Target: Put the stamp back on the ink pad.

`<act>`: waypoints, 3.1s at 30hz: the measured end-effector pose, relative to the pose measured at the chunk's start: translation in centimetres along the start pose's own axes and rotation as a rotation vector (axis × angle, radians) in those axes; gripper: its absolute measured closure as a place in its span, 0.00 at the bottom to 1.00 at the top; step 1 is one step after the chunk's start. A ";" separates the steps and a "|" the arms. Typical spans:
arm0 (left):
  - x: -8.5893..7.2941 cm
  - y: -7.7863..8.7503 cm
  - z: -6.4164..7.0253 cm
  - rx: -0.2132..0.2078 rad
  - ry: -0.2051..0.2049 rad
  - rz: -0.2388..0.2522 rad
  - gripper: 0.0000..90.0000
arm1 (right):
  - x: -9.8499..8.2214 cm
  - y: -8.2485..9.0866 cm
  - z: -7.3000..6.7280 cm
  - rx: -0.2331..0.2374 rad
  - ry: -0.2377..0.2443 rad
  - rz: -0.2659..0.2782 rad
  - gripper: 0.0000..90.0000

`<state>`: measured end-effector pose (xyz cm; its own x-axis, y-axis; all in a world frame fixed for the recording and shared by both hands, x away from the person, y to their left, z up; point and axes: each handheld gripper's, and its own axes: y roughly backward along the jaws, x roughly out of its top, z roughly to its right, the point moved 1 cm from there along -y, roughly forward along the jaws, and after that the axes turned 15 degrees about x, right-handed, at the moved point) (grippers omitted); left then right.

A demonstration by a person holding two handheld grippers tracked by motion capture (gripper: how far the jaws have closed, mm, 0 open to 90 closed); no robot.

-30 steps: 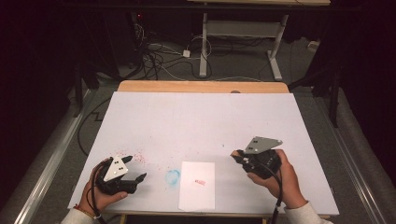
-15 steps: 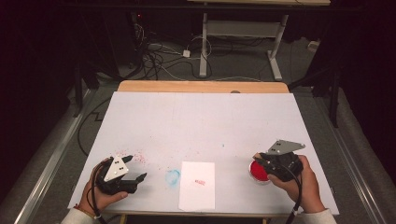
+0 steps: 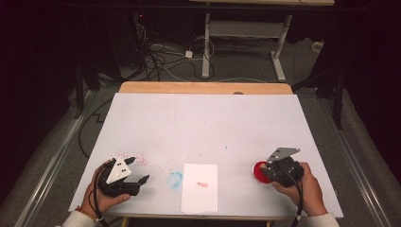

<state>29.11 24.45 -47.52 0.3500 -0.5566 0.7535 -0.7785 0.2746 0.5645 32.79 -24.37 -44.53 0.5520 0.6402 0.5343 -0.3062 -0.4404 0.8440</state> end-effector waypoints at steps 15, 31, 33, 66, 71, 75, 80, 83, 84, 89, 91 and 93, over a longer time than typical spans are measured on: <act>0.0 0.1 0.0 0.001 -0.003 -0.001 0.23 | -0.1 -0.3 0.2 0.011 -0.021 0.000 0.84; 0.0 0.0 0.0 0.002 0.001 0.000 0.23 | 0.1 0.2 0.0 0.007 -0.026 0.021 0.74; 0.0 0.0 0.0 0.002 0.001 0.000 0.23 | 0.2 0.4 0.0 0.007 -0.026 0.036 0.71; -0.1 -0.1 0.0 -0.002 -0.003 -0.007 0.23 | 2.1 3.1 -2.2 -0.173 0.078 0.392 0.32; -0.1 -0.2 0.1 -0.004 -0.003 -0.008 0.23 | 2.1 3.3 -2.6 -0.185 0.093 0.456 0.29; -0.1 -0.2 0.1 -0.006 -0.006 -0.010 0.23 | 2.1 3.4 -2.8 -0.178 0.100 0.489 0.28; 0.0 -0.2 0.2 -0.006 -0.007 -0.009 0.23 | 2.2 3.3 -3.1 -0.217 0.113 0.496 0.26; -0.1 -0.2 0.2 -0.005 -0.006 -0.009 0.23 | 2.2 3.5 -3.2 -0.216 0.124 0.527 0.25; -0.1 -0.1 0.2 -0.004 -0.007 -0.008 0.23 | 2.2 3.5 -3.2 -0.217 0.126 0.533 0.23; -0.1 0.0 0.2 -0.003 -0.006 -0.006 0.23 | 2.2 3.2 -3.5 -0.218 0.136 0.543 0.18; -0.1 0.1 0.2 -0.002 -0.004 -0.005 0.23 | 2.2 3.1 -3.6 -0.215 0.146 0.546 0.18; 0.0 0.2 0.2 -0.002 -0.004 -0.001 0.23 | 2.2 3.0 -3.8 -0.214 0.152 0.554 0.18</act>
<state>28.84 24.31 -47.53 0.3486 -0.5601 0.7515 -0.7770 0.2758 0.5659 30.15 -21.92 -40.65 0.1544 0.4416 0.8838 -0.6737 -0.6072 0.4211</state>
